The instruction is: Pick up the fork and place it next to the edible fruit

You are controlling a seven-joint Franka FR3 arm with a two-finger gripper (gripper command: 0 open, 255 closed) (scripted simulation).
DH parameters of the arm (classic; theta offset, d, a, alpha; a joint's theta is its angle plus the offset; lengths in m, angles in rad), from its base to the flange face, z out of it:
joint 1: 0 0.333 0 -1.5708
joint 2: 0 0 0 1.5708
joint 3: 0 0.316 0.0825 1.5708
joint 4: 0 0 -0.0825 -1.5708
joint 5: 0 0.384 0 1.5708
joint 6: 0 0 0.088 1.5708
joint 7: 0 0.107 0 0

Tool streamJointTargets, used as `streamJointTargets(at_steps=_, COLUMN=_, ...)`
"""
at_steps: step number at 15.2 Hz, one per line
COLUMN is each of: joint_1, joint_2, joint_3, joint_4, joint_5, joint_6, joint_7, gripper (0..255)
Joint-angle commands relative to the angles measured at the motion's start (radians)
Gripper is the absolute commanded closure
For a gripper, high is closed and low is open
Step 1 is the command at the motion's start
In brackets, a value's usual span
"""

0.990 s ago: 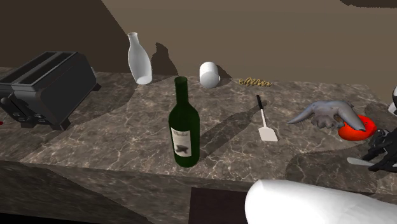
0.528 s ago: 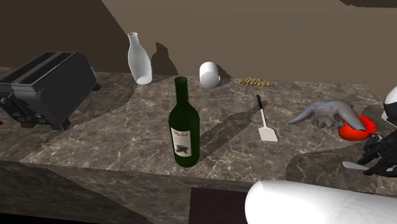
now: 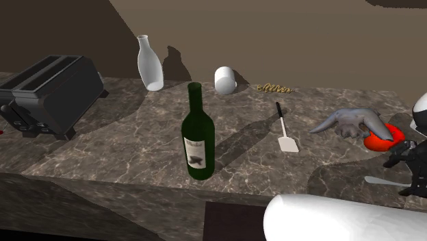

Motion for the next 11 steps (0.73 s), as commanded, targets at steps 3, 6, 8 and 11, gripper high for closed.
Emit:
streamJointTargets(at_steps=3, joint_1=-0.012, joint_2=-0.026, joint_3=0.021, joint_4=0.019, joint_5=-0.002, joint_6=-0.044, joint_7=0.006, gripper=0)
streamJointTargets(at_steps=6, joint_1=-0.035, joint_2=-0.084, joint_3=0.073, joint_4=0.078, joint_5=0.004, joint_6=-0.160, joint_7=0.015, gripper=0)
streamJointTargets(at_steps=8, joint_1=-0.035, joint_2=-0.084, joint_3=0.074, joint_4=0.078, joint_5=0.004, joint_6=-0.160, joint_7=0.015, gripper=0)
streamJointTargets(at_steps=11, joint_1=-0.035, joint_2=-0.084, joint_3=0.074, joint_4=0.078, joint_5=0.004, joint_6=-0.160, joint_7=0.015, gripper=0)
